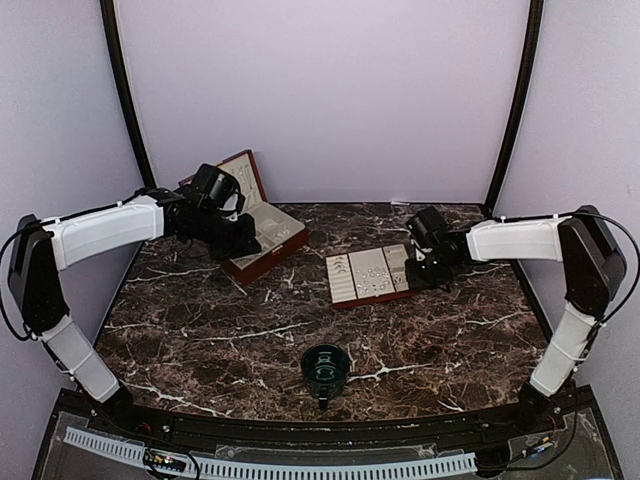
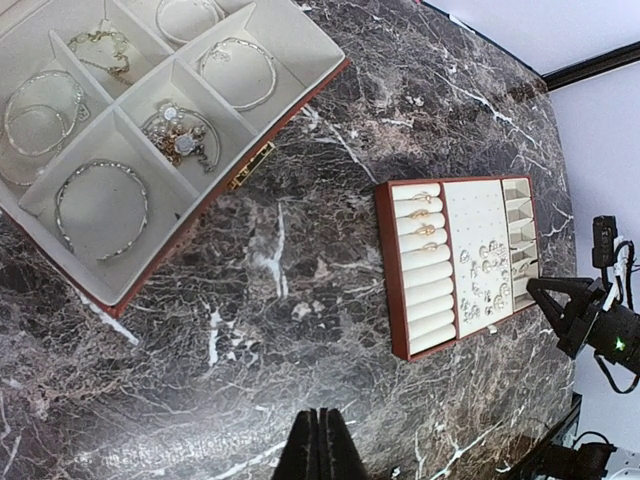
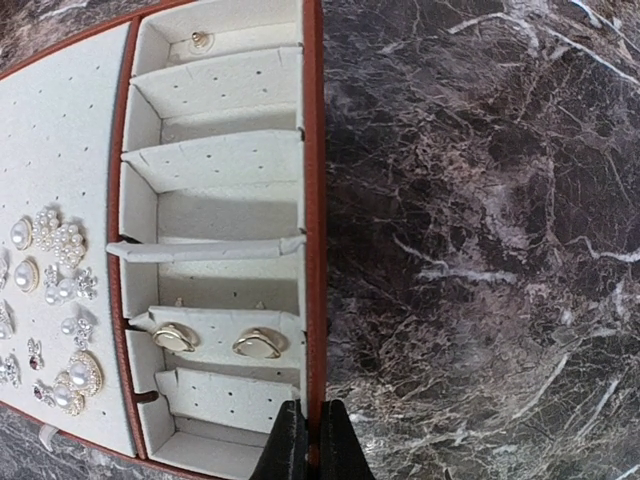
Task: Organize the mixed jewelry
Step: Move to the center of the board in the compartment layer.
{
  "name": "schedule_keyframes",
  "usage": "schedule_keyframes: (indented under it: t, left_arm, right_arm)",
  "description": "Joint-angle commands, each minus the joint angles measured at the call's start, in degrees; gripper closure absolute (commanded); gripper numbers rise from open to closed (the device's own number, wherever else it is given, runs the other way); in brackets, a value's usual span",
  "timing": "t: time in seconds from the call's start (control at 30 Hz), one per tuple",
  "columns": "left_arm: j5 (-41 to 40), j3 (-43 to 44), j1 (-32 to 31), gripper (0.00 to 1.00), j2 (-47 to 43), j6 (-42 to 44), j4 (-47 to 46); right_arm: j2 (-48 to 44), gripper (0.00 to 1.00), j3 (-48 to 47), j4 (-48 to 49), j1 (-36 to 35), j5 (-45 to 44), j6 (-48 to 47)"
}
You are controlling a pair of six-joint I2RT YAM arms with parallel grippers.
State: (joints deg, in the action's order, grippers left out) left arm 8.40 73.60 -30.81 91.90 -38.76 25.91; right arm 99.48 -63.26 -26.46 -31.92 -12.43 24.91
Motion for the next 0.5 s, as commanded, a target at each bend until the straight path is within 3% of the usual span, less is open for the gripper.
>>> schedule_keyframes:
  t: [0.0,0.47]
  left_arm:
    - [-2.35,4.1,-2.28,1.0,2.61,-3.74,2.58]
    - [-1.44,1.99,-4.37,1.0,3.59,-2.54,-0.06]
  right_arm:
    - [-2.86,1.0,1.16,8.32,-1.91,2.62,-2.63]
    - [1.93,1.0,-0.17,10.87,-13.18,6.55,-5.97]
